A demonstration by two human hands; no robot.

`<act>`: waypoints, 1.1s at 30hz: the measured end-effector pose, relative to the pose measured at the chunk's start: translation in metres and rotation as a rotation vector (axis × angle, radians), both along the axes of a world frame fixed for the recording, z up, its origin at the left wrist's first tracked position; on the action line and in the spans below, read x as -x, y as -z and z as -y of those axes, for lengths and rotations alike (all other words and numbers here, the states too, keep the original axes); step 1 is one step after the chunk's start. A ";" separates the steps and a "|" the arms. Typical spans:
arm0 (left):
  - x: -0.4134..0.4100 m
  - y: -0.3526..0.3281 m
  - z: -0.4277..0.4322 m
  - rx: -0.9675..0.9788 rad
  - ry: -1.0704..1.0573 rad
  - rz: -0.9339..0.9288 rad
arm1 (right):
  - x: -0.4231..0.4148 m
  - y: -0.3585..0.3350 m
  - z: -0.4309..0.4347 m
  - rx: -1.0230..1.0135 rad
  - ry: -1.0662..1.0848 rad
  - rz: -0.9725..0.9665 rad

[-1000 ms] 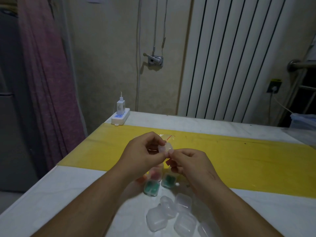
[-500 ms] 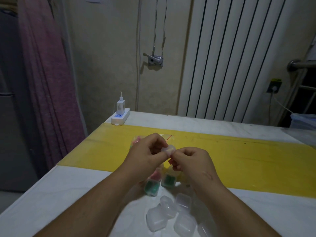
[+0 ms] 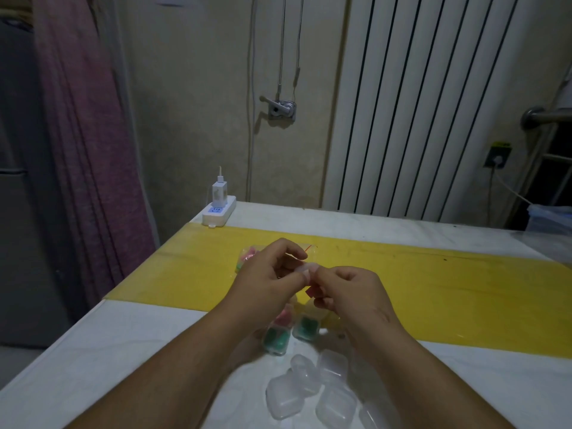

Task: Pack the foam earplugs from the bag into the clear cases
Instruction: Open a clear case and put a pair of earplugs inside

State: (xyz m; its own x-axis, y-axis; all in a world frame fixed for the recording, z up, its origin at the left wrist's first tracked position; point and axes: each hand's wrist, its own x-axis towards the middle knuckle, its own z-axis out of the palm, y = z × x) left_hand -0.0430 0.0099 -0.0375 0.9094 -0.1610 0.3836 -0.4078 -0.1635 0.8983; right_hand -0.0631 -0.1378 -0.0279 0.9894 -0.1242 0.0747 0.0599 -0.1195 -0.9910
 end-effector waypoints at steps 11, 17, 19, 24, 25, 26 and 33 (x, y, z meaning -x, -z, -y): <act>0.003 -0.013 -0.006 0.170 0.001 -0.144 | -0.004 0.001 0.001 -0.030 -0.042 0.003; 0.006 -0.012 -0.006 0.075 0.040 -0.179 | -0.007 0.004 0.009 -0.031 -0.018 0.048; 0.006 -0.011 -0.006 0.013 0.004 -0.119 | -0.008 0.003 0.007 -0.118 -0.016 0.038; 0.001 -0.010 -0.007 -0.002 -0.094 -0.102 | -0.008 0.001 0.013 -0.115 0.157 0.217; 0.001 -0.009 -0.006 -0.021 -0.106 -0.099 | -0.006 0.000 0.013 -0.089 0.168 0.265; 0.001 -0.009 -0.006 -0.034 -0.113 -0.100 | -0.004 0.000 0.012 -0.066 0.163 0.300; 0.001 -0.006 -0.002 -0.082 -0.101 -0.133 | 0.002 0.004 -0.002 0.187 0.117 0.390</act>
State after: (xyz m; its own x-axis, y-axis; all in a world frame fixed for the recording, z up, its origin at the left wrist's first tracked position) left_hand -0.0441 0.0118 -0.0315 0.9644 -0.0926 0.2478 -0.2639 -0.2725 0.9253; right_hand -0.0648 -0.1359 -0.0318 0.8631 -0.1819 0.4712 0.4001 -0.3230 -0.8576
